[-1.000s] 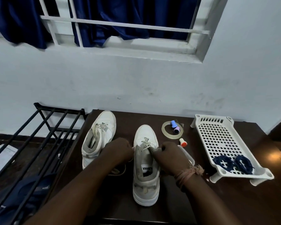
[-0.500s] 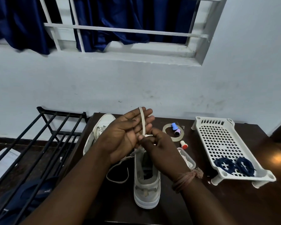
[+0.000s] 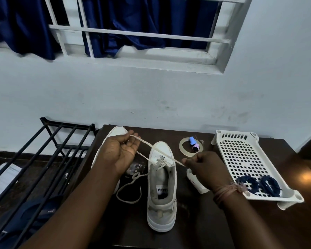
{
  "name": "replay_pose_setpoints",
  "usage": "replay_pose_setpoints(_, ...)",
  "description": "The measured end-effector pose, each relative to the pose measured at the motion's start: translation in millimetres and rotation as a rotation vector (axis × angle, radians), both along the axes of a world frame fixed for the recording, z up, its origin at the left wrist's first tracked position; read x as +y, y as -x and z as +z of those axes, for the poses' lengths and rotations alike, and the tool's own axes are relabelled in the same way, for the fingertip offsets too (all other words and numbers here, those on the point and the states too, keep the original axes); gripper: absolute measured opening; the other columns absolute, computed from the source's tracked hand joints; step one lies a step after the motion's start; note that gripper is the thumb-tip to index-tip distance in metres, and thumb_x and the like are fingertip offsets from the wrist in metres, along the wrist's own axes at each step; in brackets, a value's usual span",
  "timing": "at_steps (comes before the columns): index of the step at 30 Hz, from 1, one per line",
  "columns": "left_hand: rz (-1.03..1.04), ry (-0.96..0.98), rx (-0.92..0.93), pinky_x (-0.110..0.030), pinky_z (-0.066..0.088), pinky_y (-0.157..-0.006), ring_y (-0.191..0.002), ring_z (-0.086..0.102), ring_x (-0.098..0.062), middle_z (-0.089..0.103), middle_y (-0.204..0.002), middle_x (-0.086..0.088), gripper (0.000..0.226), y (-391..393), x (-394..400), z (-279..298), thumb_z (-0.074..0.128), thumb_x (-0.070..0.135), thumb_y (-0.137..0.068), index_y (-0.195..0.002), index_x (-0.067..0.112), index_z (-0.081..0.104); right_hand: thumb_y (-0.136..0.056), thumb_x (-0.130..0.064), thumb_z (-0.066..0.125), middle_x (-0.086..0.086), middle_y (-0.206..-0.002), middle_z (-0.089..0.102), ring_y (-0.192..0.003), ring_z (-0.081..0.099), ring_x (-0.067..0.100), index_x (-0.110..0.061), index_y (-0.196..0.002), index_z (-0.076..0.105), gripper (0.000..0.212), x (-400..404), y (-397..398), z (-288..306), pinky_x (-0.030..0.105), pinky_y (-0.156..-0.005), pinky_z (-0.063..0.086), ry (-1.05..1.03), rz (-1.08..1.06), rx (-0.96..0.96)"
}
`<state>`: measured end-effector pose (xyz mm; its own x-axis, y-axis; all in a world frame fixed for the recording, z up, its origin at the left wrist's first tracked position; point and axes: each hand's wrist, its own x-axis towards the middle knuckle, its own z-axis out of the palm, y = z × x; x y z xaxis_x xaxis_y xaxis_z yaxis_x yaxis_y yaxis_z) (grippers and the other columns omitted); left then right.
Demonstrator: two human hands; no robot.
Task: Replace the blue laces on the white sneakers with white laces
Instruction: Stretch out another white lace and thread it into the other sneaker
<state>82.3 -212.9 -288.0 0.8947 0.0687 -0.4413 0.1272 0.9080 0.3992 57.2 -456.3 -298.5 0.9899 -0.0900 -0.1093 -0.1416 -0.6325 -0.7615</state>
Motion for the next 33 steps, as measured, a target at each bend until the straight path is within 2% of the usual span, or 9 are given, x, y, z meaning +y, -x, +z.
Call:
replay_pose_setpoints(4, -0.13, -0.22, 0.044, -0.03, 0.042, -0.102, -0.074, 0.048, -0.014, 0.045, -0.08, -0.006, 0.015, 4.1, -8.2, -4.6, 0.051, -0.005, -0.097, -0.087, 0.006, 0.05, -0.097, -0.014, 0.056, -0.007, -0.076, 0.07, -0.068, 0.059, 0.004, -0.018, -0.088, 0.076, 0.023, 17.1, 0.2, 5.0, 0.019, -0.064, 0.044, -0.104, 0.077, -0.028)
replay_pose_setpoints(7, -0.418, -0.984, 0.1, -0.033, 0.046, -0.068, -0.069, 0.053, -0.016, 0.052, -0.082, -0.008, 0.018, 19.5, -31.7, -11.7, 0.059, 0.022, -0.098, -0.096, 0.005, 0.054, -0.099, -0.001, 0.044, -0.001, -0.089, 0.074, -0.068, 0.061, -0.002, -0.018, -0.105, 0.073, 0.034, 30.6, 1.1, 5.4, 0.012, -0.064, 0.044, -0.222, 0.146, -0.041)
replay_pose_setpoints(10, -0.452, -1.659, -0.247, -0.035, 0.046, -0.093, -0.103, 0.062, -0.012, 0.066, -0.116, 0.004, 0.051, 29.7, -46.8, -21.8, 0.061, 0.042, -0.094, -0.14, 0.027, 0.048, -0.095, 0.005, 0.049, -0.001, -0.087, 0.075, -0.072, 0.067, -0.003, -0.014, -0.108, 0.071, 0.032, 36.8, 3.9, 6.1, 0.01, -0.069, 0.049, -0.243, 0.206, -0.158)
replay_pose_setpoints(13, -0.379, -1.704, -0.589, -0.049, 0.032, -0.118, -0.115, 0.062, 0.004, 0.069, -0.122, 0.022, 0.045, 30.9, -47.1, -19.4, 0.064, 0.04, -0.085, -0.13, 0.042, 0.061, -0.087, 0.001, 0.064, 0.0, -0.074, 0.076, -0.071, 0.072, 0.009, -0.012, -0.092, 0.07, 0.015, 36.4, 4.0, 5.7, 0.023, -0.069, 0.055, -0.309, 0.169, -0.181)
replay_pose_setpoints(18, -0.279, -1.842, -0.59, -0.036, 0.053, -0.082, -0.083, 0.069, 0.0, 0.076, -0.086, 0.017, 0.022, 28.8, -35.0, -13.0, 0.065, 0.035, -0.079, -0.094, 0.035, 0.081, -0.081, -0.019, 0.077, -0.002, -0.067, 0.073, -0.064, 0.069, 0.011, -0.02, -0.074, 0.072, 0.009, 34.1, 1.6, -2.2, 0.035, -0.068, 0.057, -0.21, 0.105, -0.215)
replay_pose_setpoints(23, -0.217, -1.882, -0.583, -0.033, 0.053, -0.08, -0.085, 0.067, -0.003, 0.077, -0.09, 0.012, 0.023, 29.4, -37.1, -20.4, 0.066, 0.031, -0.084, -0.102, 0.033, 0.08, -0.089, -0.01, 0.067, -0.008, -0.076, 0.073, -0.069, 0.066, 0.005, -0.024, -0.081, 0.071, 0.016, 42.9, -0.6, -7.5, 0.031, -0.073, 0.055, -0.17, 0.087, -0.246)
replay_pose_setpoints(25, -0.145, -1.896, -0.523, -0.032, 0.053, -0.08, -0.085, 0.067, -0.004, 0.077, -0.089, 0.01, 0.021, 29.3, -37.5, -18.6, 0.063, 0.026, -0.084, -0.095, 0.027, 0.081, -0.086, -0.021, 0.074, -0.007, -0.079, 0.071, -0.074, 0.066, 0.006, -0.023, -0.086, 0.068, 0.006, 43.0, 0.2, -10.5, 0.03, -0.074, 0.054, -0.16, 0.042, -0.2)
replay_pose_setpoints(27, -0.196, -1.871, -0.423, -0.033, 0.052, -0.082, -0.087, 0.067, -0.009, 0.076, -0.089, 0.009, 0.026, 29.2, -39.7, -20.3, 0.056, 0.029, -0.084, -0.095, 0.023, 0.079, -0.077, -0.04, 0.081, -0.003, -0.083, 0.069, -0.078, 0.066, 0.012, -0.02, -0.091, 0.065, 0.028, 41.2, 1.5, -13.7, 0.032, -0.074, 0.053, -0.119, 0.047, -0.043)
replay_pose_setpoints(33, -0.428, -2.001, -0.338, -0.032, 0.048, -0.087, -0.092, 0.065, -0.007, 0.075, -0.09, 0.013, 0.015, 30.4, -48.1, -32.8, 0.063, 0.04, -0.084, -0.087, 0.032, 0.076, -0.084, -0.024, 0.066, 0.007, -0.057, 0.059, -0.05, 0.057, 0.015, -0.002, -0.065, 0.066, 0.029, 33.6, 0.3, -24.4, 0.037, -0.06, 0.057, -0.052, 0.074, 0.199)
